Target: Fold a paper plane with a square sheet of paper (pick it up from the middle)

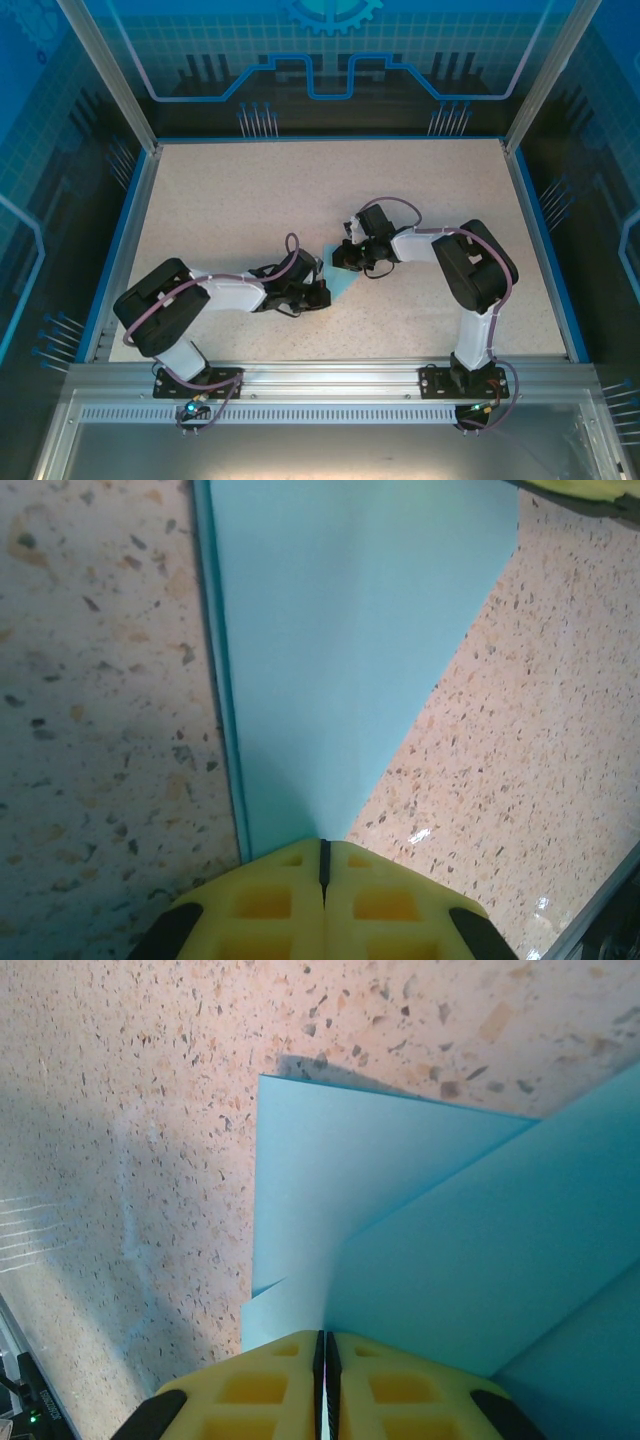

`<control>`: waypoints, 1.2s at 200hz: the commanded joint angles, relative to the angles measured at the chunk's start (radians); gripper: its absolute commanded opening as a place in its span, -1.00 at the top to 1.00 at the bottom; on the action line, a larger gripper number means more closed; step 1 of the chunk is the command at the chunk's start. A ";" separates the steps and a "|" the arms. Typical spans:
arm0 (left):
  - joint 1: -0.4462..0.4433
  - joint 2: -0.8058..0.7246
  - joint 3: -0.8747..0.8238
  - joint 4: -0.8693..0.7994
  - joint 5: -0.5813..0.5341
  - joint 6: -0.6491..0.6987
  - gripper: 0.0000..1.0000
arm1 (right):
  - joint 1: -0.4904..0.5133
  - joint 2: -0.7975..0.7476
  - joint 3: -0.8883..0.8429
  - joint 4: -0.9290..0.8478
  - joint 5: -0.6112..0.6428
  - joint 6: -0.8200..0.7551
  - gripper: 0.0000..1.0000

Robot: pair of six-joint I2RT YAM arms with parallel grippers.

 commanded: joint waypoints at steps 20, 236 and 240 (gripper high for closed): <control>-0.036 -0.009 -0.065 -0.227 0.058 0.009 0.88 | -0.018 0.109 -0.038 -0.087 0.152 -0.004 0.74; -0.037 -0.198 0.066 -0.197 -0.065 0.054 0.83 | -0.021 0.042 -0.013 -0.083 0.092 -0.013 0.69; -0.036 -0.194 0.069 -0.189 -0.076 0.050 0.84 | -0.022 0.035 -0.010 -0.081 0.085 -0.013 0.69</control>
